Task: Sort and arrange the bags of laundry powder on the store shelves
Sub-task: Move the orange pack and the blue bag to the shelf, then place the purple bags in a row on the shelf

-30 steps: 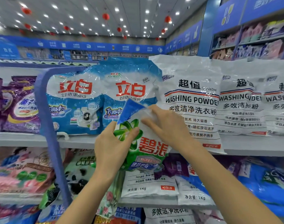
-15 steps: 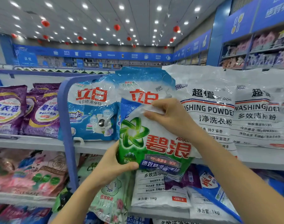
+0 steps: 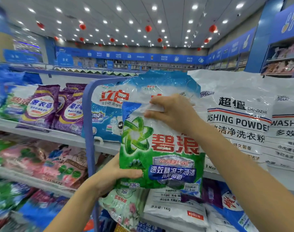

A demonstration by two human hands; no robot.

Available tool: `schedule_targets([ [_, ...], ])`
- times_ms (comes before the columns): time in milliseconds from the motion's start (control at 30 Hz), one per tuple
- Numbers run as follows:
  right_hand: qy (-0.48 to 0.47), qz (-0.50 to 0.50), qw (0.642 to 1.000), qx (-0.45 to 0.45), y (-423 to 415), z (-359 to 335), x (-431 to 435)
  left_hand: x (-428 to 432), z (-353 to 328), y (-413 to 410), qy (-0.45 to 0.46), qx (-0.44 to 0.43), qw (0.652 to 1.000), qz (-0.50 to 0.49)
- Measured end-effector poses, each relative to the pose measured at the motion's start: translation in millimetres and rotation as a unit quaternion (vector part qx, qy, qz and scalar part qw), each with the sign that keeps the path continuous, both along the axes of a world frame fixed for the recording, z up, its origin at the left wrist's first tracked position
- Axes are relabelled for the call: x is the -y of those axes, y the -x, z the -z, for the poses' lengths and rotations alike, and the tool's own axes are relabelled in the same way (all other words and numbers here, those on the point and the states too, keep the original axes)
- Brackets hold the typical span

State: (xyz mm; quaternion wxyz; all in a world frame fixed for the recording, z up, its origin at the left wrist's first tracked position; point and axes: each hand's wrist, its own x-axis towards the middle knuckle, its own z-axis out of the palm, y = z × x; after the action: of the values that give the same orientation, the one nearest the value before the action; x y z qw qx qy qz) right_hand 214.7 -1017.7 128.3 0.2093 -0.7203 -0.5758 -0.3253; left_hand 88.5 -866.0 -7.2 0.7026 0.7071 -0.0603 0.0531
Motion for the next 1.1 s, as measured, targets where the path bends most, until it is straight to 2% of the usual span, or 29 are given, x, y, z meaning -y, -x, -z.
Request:
schedule_targets([
  [100,-0.017,0.002,0.999,0.041,8.9,-0.4,-21.2,2.4,9.5,6.0,0.071,0.021,0.995,-0.061],
  [167,-0.068,-0.012,0.997,0.035,12.7,5.1,-33.7,-3.1,14.3,13.9,0.097,0.04,0.989,-0.101],
  [300,-0.209,-0.085,0.97,-0.09,20.8,31.2,-45.2,-29.3,19.8,43.2,0.128,0.057,0.972,-0.188],
  [400,-0.262,-0.111,0.933,-0.219,27.4,62.1,-51.3,-51.8,18.3,68.5,0.14,0.078,0.958,-0.239],
  [533,-0.205,-0.158,0.893,-0.369,53.3,107.0,-82.1,-88.6,20.6,107.1,0.157,0.085,0.939,-0.294],
  [600,-0.164,-0.159,0.892,-0.389,69.1,127.4,-112.2,-110.7,20.8,124.6,0.151,0.084,0.932,-0.317],
  [700,-0.161,-0.172,0.87,-0.432,91.0,150.5,-168.0,-150.2,22.2,146.8,0.165,0.087,0.926,-0.327],
  [867,-0.178,-0.168,0.851,-0.465,137.7,162.4,-271.2,-246.1,27.5,189.0,0.172,0.058,0.935,-0.303],
  [1100,-0.207,-0.138,0.886,-0.391,180.1,150.5,-384.6,-386.0,13.2,230.6,0.108,0.011,0.95,-0.292],
])
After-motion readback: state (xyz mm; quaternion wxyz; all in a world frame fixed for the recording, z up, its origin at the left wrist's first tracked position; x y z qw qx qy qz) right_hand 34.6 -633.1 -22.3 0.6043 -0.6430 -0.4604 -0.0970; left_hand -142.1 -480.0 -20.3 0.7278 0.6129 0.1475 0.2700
